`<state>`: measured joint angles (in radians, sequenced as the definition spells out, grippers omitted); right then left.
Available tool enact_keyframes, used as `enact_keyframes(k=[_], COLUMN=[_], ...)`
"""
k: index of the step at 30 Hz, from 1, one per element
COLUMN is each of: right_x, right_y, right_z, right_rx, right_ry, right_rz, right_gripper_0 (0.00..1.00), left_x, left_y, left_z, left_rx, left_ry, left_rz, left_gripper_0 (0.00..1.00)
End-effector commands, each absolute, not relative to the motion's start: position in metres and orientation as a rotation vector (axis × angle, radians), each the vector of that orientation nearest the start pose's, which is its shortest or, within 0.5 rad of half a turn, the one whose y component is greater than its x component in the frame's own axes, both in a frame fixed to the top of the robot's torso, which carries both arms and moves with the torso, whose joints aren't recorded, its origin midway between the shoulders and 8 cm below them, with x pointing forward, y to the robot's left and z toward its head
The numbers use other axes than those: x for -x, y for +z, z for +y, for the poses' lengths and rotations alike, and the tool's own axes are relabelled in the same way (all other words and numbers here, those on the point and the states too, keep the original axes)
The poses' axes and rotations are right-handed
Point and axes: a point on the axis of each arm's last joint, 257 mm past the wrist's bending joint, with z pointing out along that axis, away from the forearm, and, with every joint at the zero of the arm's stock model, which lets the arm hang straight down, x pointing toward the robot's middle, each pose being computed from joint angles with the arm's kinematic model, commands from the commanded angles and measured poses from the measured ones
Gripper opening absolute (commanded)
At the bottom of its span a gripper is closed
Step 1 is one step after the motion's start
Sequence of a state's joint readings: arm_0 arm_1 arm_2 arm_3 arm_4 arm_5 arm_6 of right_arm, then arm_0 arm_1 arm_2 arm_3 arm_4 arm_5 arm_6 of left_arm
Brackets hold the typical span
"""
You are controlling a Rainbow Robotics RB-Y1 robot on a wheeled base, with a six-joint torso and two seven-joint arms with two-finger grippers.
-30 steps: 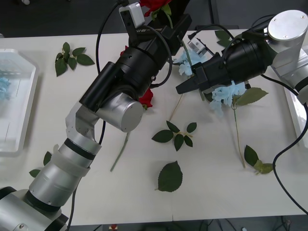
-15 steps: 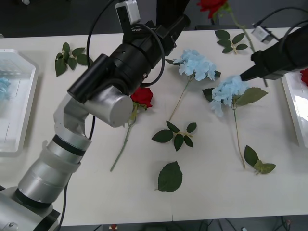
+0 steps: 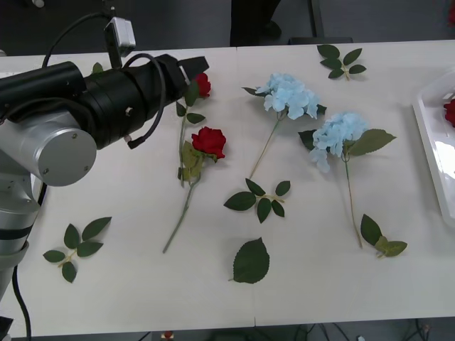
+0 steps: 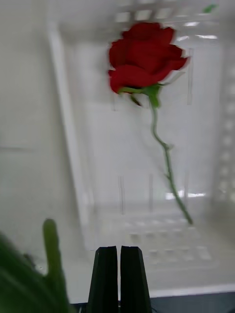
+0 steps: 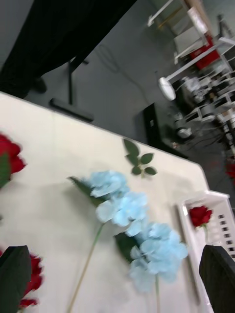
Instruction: Place the red flowers into the right box and the blue flowers into the left box. If a person shows an open palm, hand one flower to the person first, then continue sorting.
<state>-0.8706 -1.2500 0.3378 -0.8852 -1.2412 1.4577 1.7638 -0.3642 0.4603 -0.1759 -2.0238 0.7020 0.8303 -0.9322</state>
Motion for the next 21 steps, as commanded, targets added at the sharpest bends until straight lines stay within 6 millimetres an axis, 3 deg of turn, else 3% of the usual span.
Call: enact_keyframes(k=[1, 5, 6, 10, 14, 21], right_x=[-0.474, -0.466, -0.466, -0.474, -0.469, -0.458], right_y=[-0.069, -0.09, -0.103, -0.133, -0.164, -0.187], right_z=[-0.628, -0.672, -0.683, -0.696, -0.707, -0.712], right_rx=[-0.172, -0.246, -0.269, -0.318, -0.352, -0.357], right_ry=[-0.28, -0.442, -0.486, -0.533, -0.599, -0.674], right_rz=[2.671, 2.662, 2.655, 2.624, 2.632, 2.671], right_gripper_0=[0.0, 0.0, 0.0, 0.0, 0.0, 0.0], left_x=[-0.545, -0.57, -0.58, -0.604, -0.623, -0.639], left_y=[-0.079, -0.086, -0.089, -0.102, -0.118, -0.147], left_z=[0.126, 0.139, 0.144, 0.158, 0.169, 0.175], left_rx=[0.11, 0.127, 0.137, 0.161, 0.128, 0.08], left_ry=[-0.781, -0.694, -0.657, -0.562, -0.44, -0.317], left_rz=[1.927, 1.936, 1.94, 1.958, 1.985, 2.037], left_gripper_0=[1.0, 1.0, 1.0, 1.0, 1.0, 1.0])
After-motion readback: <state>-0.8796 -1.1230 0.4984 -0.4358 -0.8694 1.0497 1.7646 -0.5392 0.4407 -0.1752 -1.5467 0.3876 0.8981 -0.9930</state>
